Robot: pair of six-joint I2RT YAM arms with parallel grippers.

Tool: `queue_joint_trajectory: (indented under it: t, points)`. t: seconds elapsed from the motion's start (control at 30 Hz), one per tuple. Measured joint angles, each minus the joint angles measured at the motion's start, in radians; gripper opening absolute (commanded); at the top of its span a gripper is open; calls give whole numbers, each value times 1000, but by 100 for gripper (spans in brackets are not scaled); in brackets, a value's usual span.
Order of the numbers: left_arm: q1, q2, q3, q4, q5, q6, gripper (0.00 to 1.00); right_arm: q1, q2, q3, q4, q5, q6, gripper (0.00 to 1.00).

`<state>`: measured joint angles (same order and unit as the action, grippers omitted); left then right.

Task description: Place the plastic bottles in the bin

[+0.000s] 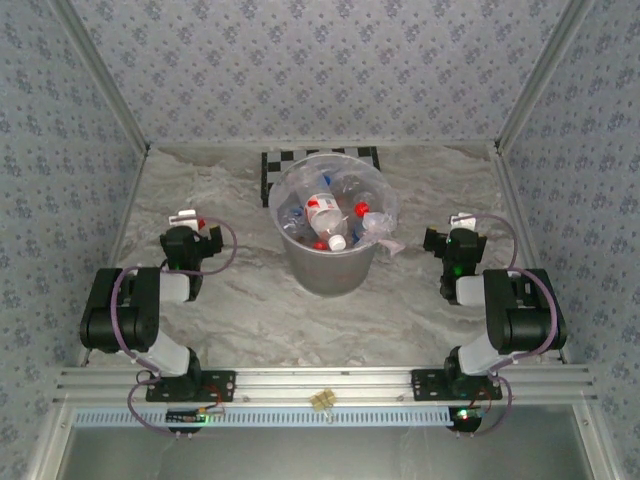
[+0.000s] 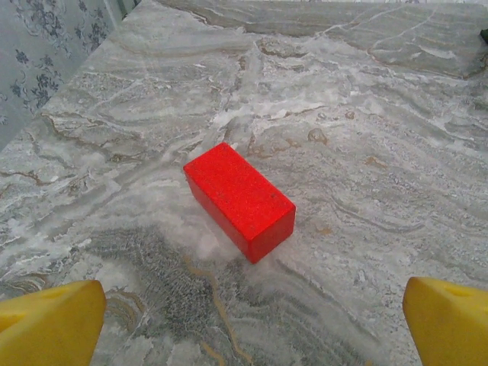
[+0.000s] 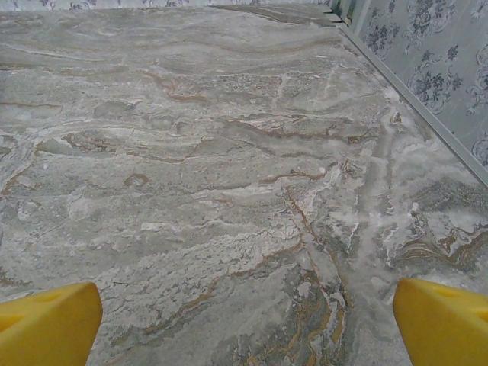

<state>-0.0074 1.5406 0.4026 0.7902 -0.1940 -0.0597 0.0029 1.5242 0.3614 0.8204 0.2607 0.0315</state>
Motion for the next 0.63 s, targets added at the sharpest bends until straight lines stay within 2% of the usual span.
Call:
queue_joint_trajectory:
  t: [0.63]
  points:
    - [0, 0, 0, 0, 0, 0, 100, 0, 0, 0, 0, -10, -3, 100]
